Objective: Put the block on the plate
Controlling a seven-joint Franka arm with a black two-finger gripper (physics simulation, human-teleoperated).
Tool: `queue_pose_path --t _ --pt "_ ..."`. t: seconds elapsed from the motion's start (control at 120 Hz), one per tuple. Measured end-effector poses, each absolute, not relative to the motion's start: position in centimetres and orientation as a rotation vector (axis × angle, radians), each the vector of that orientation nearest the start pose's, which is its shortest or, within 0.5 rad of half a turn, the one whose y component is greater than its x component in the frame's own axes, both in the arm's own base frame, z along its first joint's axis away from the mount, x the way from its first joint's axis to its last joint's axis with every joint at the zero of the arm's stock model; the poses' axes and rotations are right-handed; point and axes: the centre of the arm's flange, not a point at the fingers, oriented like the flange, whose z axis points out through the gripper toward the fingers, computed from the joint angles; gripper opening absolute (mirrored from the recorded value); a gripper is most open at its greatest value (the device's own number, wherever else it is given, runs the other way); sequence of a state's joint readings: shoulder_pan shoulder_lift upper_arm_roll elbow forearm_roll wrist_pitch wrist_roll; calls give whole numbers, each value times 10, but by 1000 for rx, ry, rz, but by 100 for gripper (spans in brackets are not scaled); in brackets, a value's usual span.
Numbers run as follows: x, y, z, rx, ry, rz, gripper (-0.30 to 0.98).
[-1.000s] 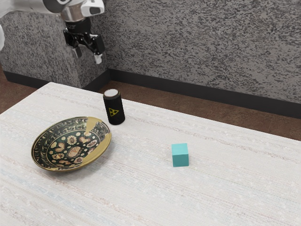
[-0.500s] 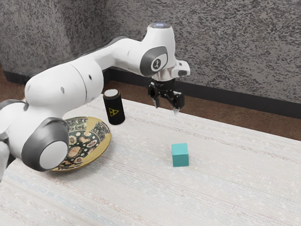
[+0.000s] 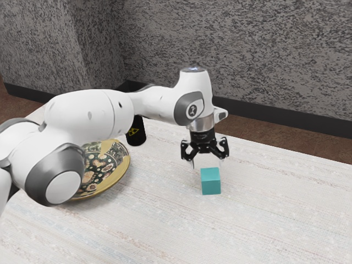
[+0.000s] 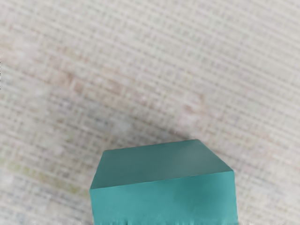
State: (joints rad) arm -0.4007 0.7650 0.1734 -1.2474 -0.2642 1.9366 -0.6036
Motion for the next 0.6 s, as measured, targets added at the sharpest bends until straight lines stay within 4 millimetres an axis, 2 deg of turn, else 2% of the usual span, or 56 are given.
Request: queue_pose_path --t 0.142,0.317,0.467,0.6 --pt "707 -217 295 -3083 -792 170 67" --pt "701 -237 288 -3047 -832 163 67" --pt "699 -236 271 -3010 -897 163 67" --pt "700 -235 267 -2994 -948 147 65"
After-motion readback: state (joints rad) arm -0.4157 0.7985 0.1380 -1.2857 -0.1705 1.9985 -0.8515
